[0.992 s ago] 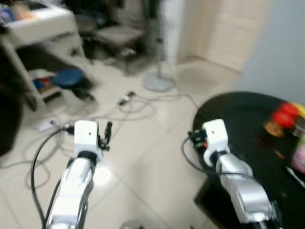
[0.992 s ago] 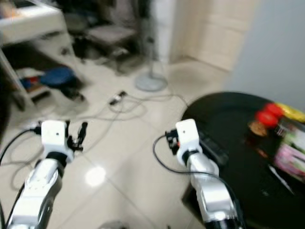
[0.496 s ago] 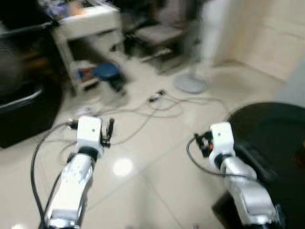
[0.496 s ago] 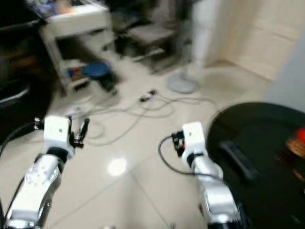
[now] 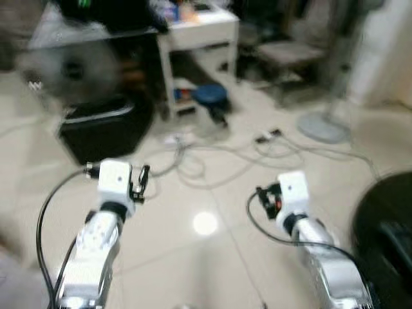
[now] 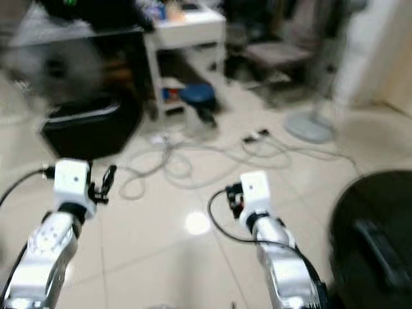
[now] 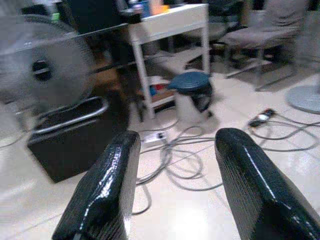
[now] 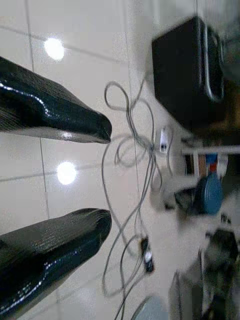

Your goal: Move the pillow to the sofa from floor

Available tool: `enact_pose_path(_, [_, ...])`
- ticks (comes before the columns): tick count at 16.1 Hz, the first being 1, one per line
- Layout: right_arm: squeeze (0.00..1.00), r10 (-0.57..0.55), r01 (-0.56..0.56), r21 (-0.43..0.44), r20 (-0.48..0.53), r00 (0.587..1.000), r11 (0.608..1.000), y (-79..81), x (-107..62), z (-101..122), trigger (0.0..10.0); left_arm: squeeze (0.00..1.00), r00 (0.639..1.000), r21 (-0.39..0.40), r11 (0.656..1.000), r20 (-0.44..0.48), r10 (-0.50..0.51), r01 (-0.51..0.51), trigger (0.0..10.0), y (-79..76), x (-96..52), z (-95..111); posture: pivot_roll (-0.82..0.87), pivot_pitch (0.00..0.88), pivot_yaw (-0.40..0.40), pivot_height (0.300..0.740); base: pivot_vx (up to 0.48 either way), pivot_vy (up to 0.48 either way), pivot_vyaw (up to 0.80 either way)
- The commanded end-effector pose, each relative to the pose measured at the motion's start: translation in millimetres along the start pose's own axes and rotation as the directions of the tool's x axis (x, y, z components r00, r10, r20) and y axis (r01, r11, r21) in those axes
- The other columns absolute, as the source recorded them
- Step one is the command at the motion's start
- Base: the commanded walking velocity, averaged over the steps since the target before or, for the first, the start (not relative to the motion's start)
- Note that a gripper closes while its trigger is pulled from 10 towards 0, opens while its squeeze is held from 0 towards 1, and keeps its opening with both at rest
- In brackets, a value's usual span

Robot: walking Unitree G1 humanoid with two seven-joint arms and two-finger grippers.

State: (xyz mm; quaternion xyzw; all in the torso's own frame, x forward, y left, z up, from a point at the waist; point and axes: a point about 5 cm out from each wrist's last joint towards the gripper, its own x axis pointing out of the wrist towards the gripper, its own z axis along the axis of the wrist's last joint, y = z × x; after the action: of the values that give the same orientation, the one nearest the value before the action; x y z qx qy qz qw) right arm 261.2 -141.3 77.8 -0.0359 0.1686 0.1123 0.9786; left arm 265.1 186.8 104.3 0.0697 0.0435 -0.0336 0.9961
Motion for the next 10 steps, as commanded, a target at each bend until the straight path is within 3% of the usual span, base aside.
enact_pose_path(1, [0.00, -0.011, 0.011, -0.015, -0.002, 1.000, 1.000, -6.1, 1.7, 3.6, 10.0, 0.00, 1.000, -0.004, 1.000, -0.004, -0.005, 0.005, 10.0, -3.6, 0.5, 0.5, 0.08, 0.000, 0.047, 0.740, 0.000, 0.000, 0.80])
enact_pose_path(10, [0.00, 0.039, -0.040, -0.034, -0.019, 0.999, 0.999, -5.3, 3.1, 4.4, 10.0, 0.00, 1.000, 0.008, 1.000, 0.005, -0.013, 0.013, 10.0, -4.9, -2.1, 3.5, 0.09, 0.000, 0.025, 0.740, 0.000, 0.000, 0.80])
